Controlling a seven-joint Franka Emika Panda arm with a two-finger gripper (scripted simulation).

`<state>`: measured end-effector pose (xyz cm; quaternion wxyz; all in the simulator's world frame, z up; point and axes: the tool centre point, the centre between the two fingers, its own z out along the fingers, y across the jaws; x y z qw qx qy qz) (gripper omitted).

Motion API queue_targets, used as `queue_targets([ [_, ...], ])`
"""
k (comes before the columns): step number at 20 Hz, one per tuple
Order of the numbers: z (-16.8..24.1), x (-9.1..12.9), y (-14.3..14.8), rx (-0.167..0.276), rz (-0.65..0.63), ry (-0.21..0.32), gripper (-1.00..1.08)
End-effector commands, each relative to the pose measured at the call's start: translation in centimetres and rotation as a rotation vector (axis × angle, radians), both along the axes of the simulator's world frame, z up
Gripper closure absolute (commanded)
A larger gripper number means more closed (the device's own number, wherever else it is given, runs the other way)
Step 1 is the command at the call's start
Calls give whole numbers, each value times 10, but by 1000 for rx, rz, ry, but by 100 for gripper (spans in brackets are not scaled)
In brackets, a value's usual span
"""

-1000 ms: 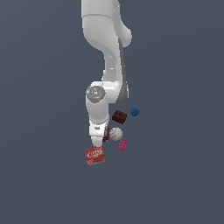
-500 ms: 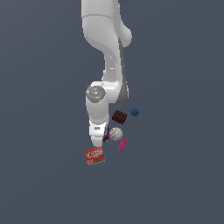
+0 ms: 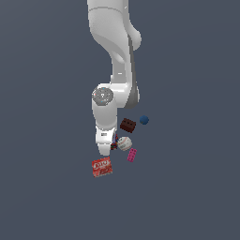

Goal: Pick up a designated object from a clutter of objects.

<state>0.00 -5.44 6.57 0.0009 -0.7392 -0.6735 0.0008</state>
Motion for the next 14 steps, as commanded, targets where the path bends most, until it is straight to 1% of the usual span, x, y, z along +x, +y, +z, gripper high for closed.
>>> queue_targets([
  [1,14,1,2,-1,0,-4,108],
  [7,60,1,10,-1,1,-4,108],
  [14,133,1,22,-1,1,-4,108],
])
